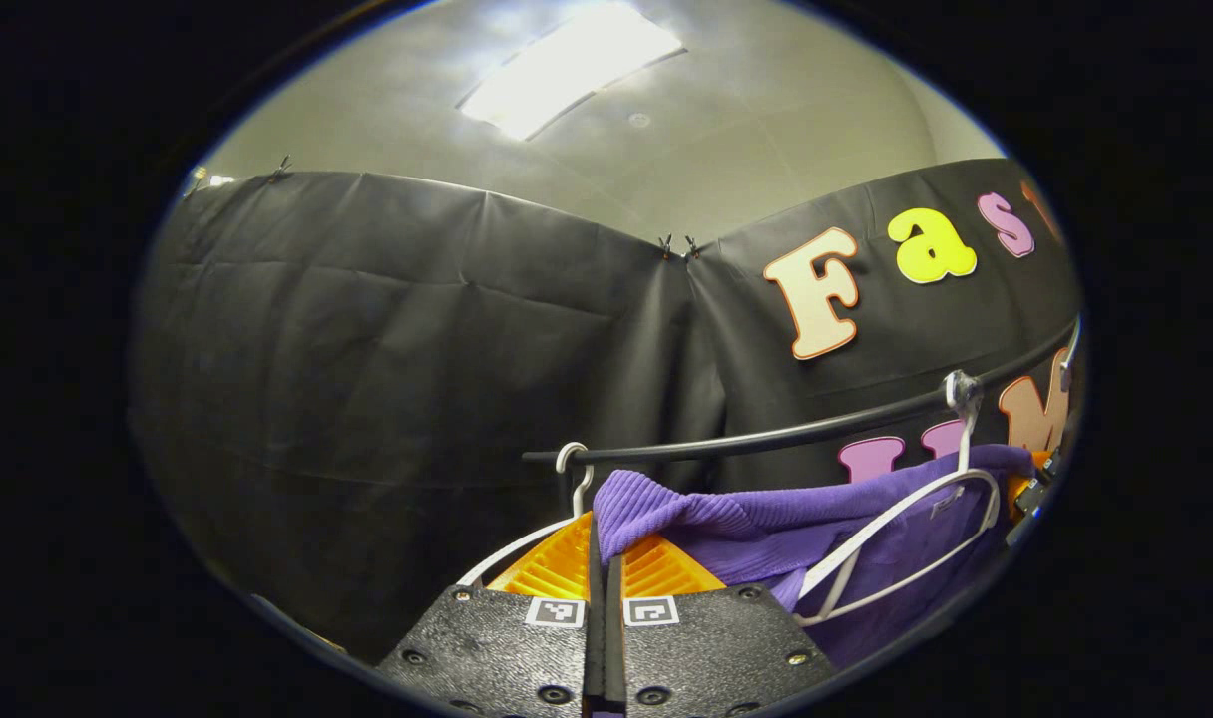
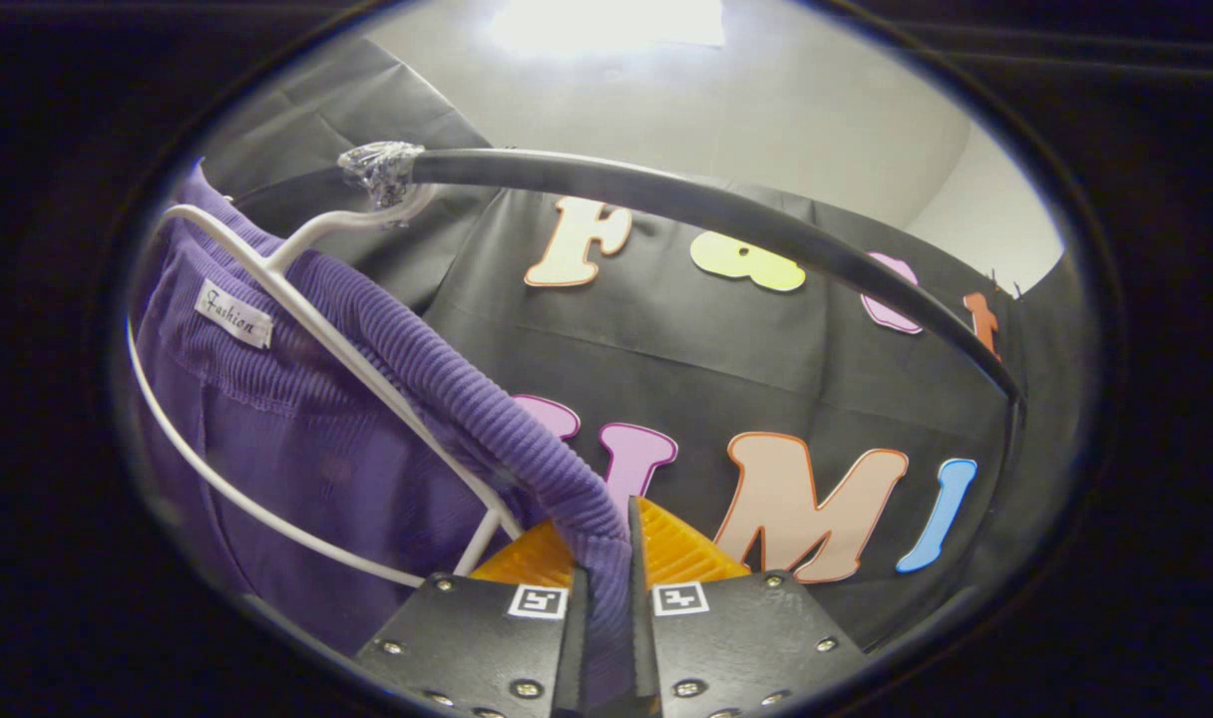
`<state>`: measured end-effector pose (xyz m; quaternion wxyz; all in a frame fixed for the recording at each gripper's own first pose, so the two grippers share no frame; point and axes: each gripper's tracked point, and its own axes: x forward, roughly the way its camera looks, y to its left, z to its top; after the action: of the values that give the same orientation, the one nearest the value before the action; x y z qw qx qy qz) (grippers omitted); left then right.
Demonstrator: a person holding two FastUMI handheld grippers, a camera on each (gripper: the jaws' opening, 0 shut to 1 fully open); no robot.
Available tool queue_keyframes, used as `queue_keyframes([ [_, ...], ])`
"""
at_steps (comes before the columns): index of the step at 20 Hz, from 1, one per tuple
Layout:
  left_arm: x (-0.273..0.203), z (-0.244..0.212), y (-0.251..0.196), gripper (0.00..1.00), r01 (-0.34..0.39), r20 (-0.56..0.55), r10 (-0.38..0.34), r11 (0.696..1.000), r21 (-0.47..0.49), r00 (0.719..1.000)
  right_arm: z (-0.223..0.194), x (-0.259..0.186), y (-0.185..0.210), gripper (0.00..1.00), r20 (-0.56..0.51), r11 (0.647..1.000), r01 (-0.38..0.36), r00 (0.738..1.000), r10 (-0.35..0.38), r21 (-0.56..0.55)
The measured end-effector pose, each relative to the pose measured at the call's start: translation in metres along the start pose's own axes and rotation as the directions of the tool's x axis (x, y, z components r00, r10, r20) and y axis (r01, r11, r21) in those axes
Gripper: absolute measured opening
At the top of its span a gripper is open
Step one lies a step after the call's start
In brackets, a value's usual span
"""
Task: Grasp the clothes on the hanger with both hands and then place them into the laundry hamper below.
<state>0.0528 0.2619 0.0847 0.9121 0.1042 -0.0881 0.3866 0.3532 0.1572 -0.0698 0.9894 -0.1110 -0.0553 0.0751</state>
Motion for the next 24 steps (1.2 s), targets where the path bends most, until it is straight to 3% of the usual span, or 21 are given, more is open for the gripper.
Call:
queue_keyframes([
  [13, 0.034, -0.046, 0.003, 0.00, 0.009, 0.001, -0.009, 0.999, 0.041, 1.000, 0.006, 0.007, 0.007, 0.17, 0.014, 1.000, -0.015, 1.000, 0.015, -0.026],
  [24, 0.003, -0.100, -0.018, 0.02, 0.086, -0.085, -0.088, 0.996, -0.021, 0.993, -0.012, 0.020, -0.003, 0.17, -0.038, 1.000, 0.015, 0.999, -0.015, 0.012],
])
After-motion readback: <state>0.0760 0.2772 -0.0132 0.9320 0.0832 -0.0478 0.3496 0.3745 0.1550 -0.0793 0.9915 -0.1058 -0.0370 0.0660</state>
